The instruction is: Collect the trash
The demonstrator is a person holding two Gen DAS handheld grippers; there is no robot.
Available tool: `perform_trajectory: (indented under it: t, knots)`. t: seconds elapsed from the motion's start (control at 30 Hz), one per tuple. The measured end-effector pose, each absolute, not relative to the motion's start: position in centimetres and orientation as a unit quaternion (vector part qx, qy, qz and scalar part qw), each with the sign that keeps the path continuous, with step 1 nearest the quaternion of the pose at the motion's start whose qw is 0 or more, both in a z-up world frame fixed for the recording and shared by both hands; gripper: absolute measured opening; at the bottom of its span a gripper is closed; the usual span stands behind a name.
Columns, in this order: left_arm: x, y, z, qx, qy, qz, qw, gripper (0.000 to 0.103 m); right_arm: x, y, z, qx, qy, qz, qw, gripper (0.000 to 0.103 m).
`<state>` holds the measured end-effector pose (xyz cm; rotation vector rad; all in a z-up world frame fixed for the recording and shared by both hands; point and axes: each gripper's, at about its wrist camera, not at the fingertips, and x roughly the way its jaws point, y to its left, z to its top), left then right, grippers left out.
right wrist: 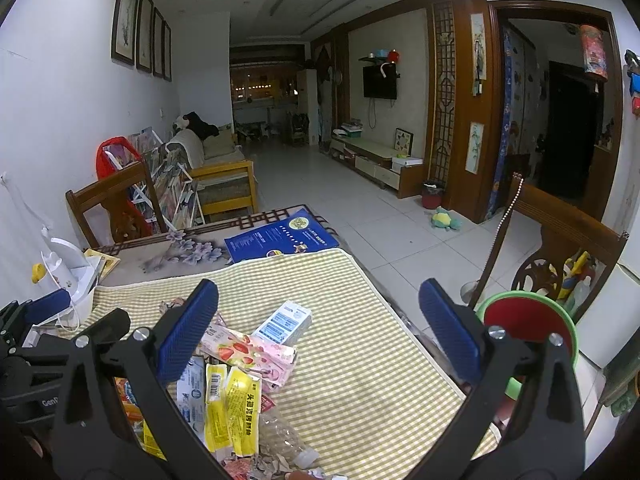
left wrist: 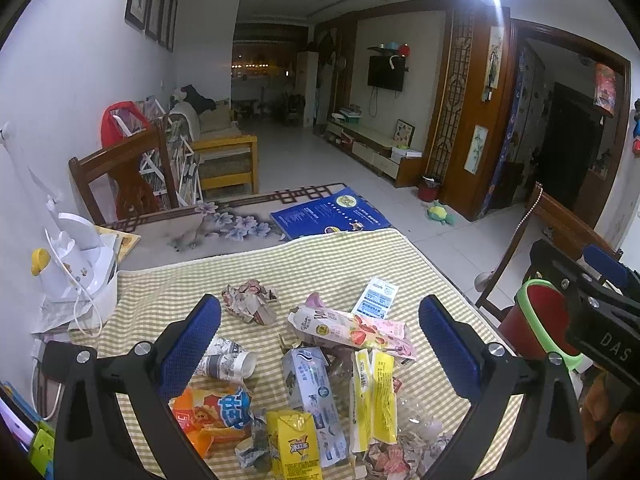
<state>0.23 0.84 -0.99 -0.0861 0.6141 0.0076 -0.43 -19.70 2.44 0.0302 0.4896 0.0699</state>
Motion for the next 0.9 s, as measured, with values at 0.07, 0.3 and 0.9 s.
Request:
perform_trajectory:
  t: [0.07,0.3,0.9]
  knots:
    - [0.32,0.91,-1.06,-0.045,0.304,0.003,0.952,0.095,-0.36,-19.68,2.34,0.013,0.244,0.034,0.969,0.099]
    - [0.53,1.15,-1.31,-0.05,0.307,0.007,0.95,0.095,-0.17,-19.61,2.01,0.012,0.248,0.033,0.968,0.099]
    - [0.59,1.12,-1.56,-0.049,0.312,0.009,0.949,0.095,0.0,-18.83,2.03,0.005,0.26,0.063,0.964,0.099]
